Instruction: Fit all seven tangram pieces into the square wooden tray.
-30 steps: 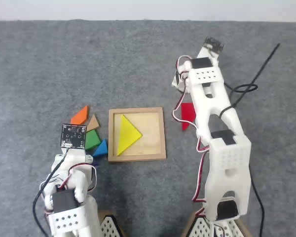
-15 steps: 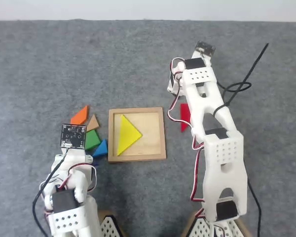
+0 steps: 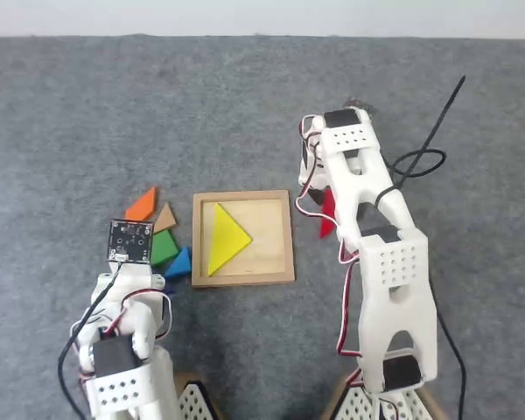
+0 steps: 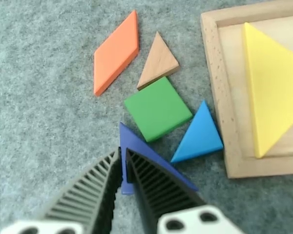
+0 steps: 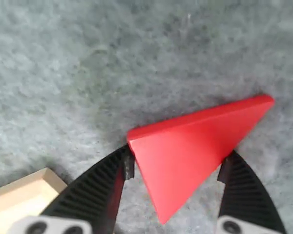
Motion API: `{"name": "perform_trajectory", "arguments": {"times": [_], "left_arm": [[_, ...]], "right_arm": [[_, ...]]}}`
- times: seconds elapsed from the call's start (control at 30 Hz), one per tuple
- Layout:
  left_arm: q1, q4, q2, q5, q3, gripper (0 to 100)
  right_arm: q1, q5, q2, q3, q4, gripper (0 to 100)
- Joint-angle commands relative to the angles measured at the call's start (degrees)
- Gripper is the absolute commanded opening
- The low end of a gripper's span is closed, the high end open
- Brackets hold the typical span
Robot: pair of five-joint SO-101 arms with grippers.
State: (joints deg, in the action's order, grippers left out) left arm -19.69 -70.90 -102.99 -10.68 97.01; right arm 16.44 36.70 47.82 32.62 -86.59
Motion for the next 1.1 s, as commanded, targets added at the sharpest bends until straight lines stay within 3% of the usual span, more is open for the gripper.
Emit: {"name": "perform_trajectory", "arguments": {"times": [0.0,0.23,0.57,0.77,1.07], "left_arm": [[0.44,-0.35,-1.05,0.35,-0.48,2],[0.44,-0.35,-1.05,0.35,-0.48,2],[0.44,-0.35,-1.05,0.35,-0.48,2],[0.44,-0.35,-1.05,0.35,-0.48,2],[0.44,-0.35,-1.05,0.35,-0.48,2]], "right_arm": [[0.57,-0.35,-0.13,-0.26,-0.92,27.4],[-1.54,-0.44,0.31,-0.26,-1.36,15.8],[-2.15,-0.18,0.22,1.85,1.54,28.1],[-4.62,-0.26,-0.57,2.37,-0.4,28.0],[-1.1,4.13,-4.0,3.25,4.18,29.4]]}}
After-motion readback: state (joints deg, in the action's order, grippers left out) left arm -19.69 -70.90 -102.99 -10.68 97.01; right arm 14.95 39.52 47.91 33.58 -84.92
